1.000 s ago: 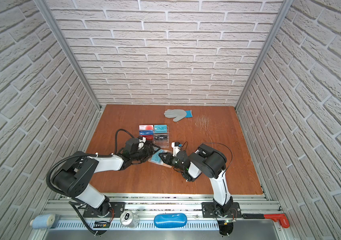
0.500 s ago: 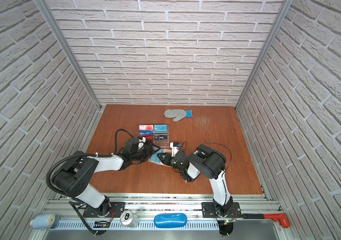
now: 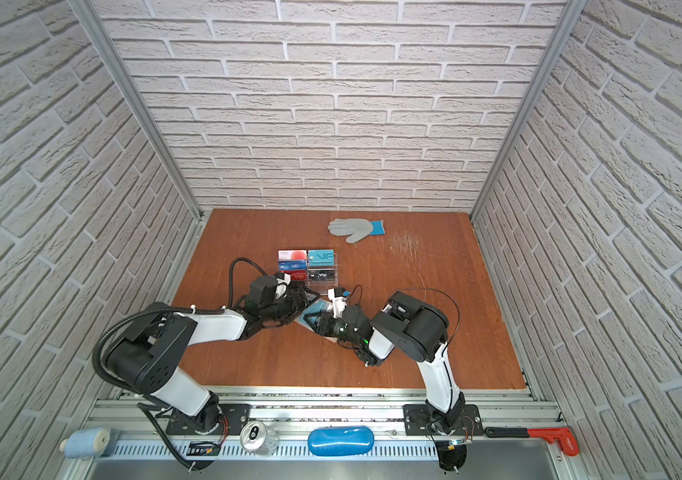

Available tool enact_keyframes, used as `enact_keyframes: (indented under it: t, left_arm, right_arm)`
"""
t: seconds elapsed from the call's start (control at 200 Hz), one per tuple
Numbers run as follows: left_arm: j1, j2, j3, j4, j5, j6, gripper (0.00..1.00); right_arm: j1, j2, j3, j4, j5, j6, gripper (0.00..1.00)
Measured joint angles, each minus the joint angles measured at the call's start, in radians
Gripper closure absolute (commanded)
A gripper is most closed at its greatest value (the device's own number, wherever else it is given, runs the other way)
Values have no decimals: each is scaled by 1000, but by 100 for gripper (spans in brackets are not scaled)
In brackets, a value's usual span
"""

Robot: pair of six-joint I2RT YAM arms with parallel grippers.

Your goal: Take the credit cards out of the card holder

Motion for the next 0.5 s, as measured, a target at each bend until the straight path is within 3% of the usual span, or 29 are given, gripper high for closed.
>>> enact_keyframes:
  t: [0.5]
  left_arm:
    - [8,0,-13,23,5,-10,2]
  right_arm:
    - [2,0,42,-68,15,1,61]
